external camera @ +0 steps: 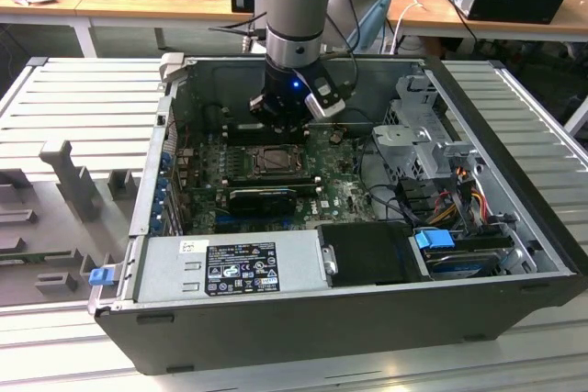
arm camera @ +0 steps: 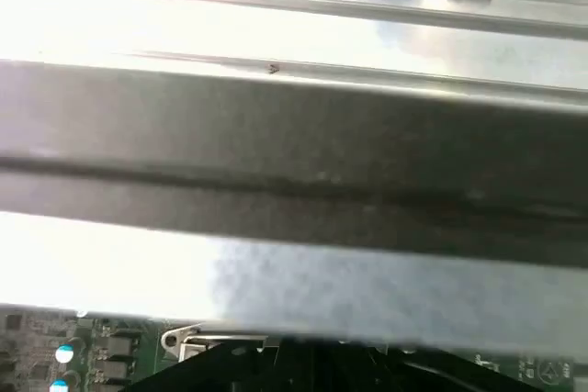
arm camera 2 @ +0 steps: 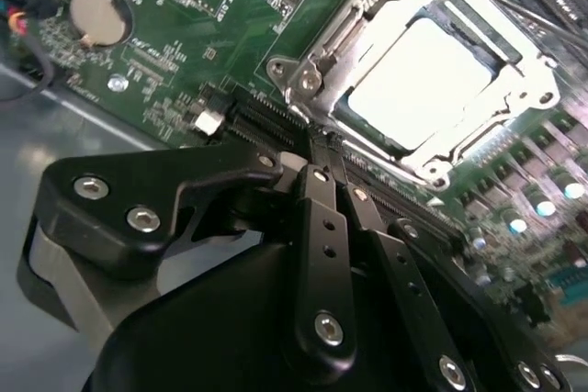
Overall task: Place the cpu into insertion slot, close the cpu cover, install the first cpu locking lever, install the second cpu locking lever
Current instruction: 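Install the first cpu locking lever, then install the second cpu locking lever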
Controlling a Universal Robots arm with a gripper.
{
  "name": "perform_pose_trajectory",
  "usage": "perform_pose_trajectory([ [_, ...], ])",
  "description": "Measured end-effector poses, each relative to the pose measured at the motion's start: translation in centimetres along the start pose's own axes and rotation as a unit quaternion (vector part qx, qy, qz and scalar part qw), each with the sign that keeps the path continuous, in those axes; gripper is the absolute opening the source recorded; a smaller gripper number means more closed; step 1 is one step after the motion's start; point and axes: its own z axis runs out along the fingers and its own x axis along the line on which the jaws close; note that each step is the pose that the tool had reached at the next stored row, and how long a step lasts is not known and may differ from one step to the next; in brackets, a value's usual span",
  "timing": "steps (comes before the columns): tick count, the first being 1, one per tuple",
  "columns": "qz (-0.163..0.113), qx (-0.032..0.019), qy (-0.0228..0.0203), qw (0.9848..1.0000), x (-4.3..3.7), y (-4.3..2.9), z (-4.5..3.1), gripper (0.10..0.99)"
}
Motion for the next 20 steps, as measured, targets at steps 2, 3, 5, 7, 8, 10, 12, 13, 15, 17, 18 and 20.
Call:
perform_pose_trajectory([
  [2,0.0,0.0001,0.0,1.0,-0.01,0.08,-0.68,0.106],
  [3,0.0,0.0,0.0,1.0,-0.01,0.09,-0.76,0.106],
  [5,0.0,0.0,0.0,1.0,-0.01,0.01,-0.77,0.106],
  [7,0.0,0.0,0.0,1.0,0.02,-0.2,-0.79,0.106],
  [8,0.0,0.0,0.0,1.0,0.03,-0.31,-0.81,0.106],
  [10,0.0,0.0,0.0,1.0,0.04,-0.48,-0.83,0.106],
  [12,0.0,0.0,0.0,1.0,0.06,-0.69,-0.85,0.106],
  [13,0.0,0.0,0.0,1.0,0.07,-0.75,-0.86,0.106],
  [15,0.0,0.0,0.0,1.0,0.07,-0.84,-0.87,0.106],
  [17,0.0,0.0001,0.0,1.0,0.09,-1.04,-0.89,0.106],
  [18,0.0,0.0,0.0,1.0,0.11,-1.25,-0.92,0.106],
  [20,0.0,0.0001,0.0001,1.0,0.12,-1.33,-1.01,0.106],
])
